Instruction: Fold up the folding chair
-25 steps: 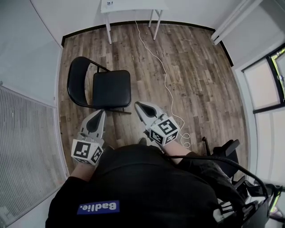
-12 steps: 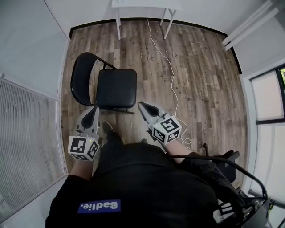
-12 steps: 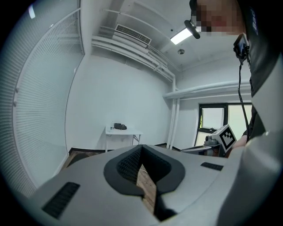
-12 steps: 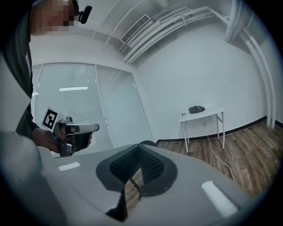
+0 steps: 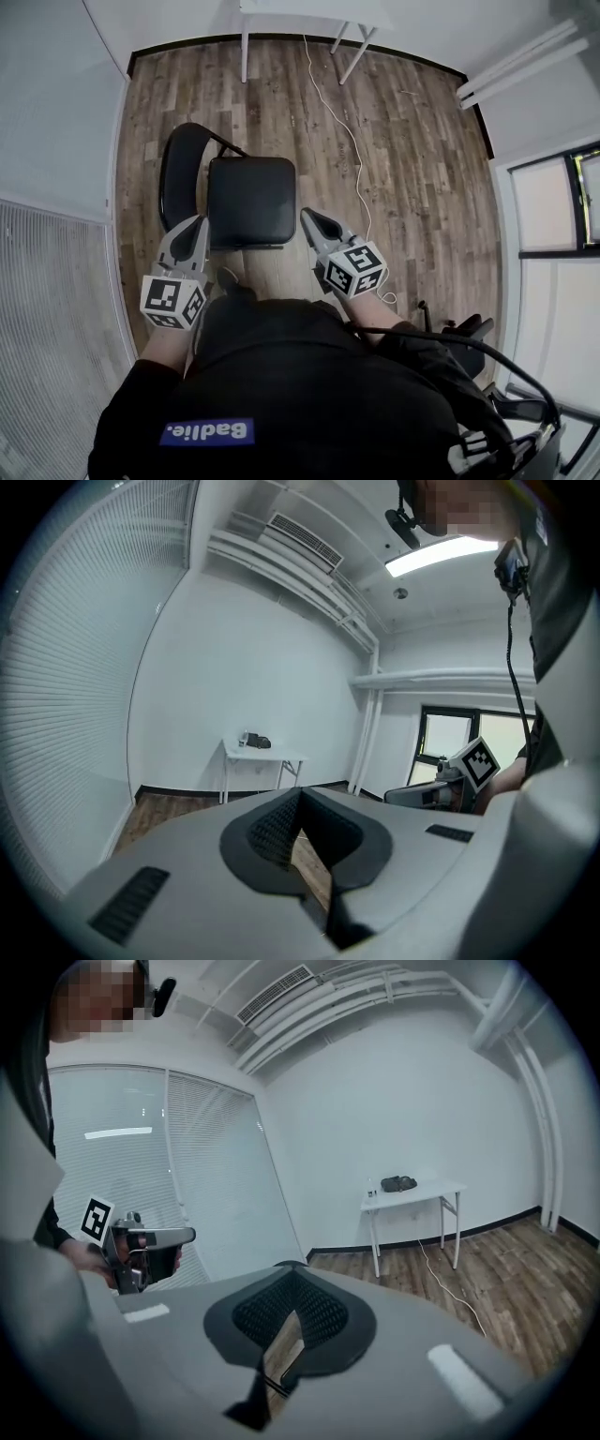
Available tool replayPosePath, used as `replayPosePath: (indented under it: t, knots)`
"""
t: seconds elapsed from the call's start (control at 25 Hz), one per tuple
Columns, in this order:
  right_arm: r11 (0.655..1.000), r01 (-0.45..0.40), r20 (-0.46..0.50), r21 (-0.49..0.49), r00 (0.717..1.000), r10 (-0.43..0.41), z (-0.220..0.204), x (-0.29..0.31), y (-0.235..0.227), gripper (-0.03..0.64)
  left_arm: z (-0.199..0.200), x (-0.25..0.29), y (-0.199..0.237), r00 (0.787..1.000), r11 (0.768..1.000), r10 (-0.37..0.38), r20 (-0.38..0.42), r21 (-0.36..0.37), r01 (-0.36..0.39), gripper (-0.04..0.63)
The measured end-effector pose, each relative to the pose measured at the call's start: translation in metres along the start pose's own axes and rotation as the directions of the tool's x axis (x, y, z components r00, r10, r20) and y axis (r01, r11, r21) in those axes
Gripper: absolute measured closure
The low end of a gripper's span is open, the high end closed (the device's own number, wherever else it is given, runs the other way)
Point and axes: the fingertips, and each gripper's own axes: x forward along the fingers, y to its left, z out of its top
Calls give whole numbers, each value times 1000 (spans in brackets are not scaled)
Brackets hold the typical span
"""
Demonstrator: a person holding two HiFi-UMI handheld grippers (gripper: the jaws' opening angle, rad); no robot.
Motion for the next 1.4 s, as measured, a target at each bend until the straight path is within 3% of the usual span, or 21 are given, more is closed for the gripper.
replayPosePath:
  t: [0.32,0.48,0.72,1.04,1.24,1.4]
  knots:
    - [997,67,-38,41,997,-65,-6,70,-19,615,-19,33,96,995,999,45,-84,-12,-46,600]
    - [996,59,-61,73,997,-55,-20,86,-41,615,-33,50,109,989,997,79,-126,-12,-81,600]
    - [995,-20,-108,94,994,30,-35,98,-84,615,-43,78,111,966,984,181,-183,25,-179,600]
    - [990,-99,-198,97,973,117,-71,108,-146,615,-70,99,137,886,931,365,-285,108,-349,600]
    - [989,-59,-257,137,962,94,-108,121,-166,615,-99,97,182,832,915,400,-384,125,-383,600]
    - [975,6,-282,222,958,59,-142,140,-179,614,-122,99,222,796,915,395,-457,125,-383,600]
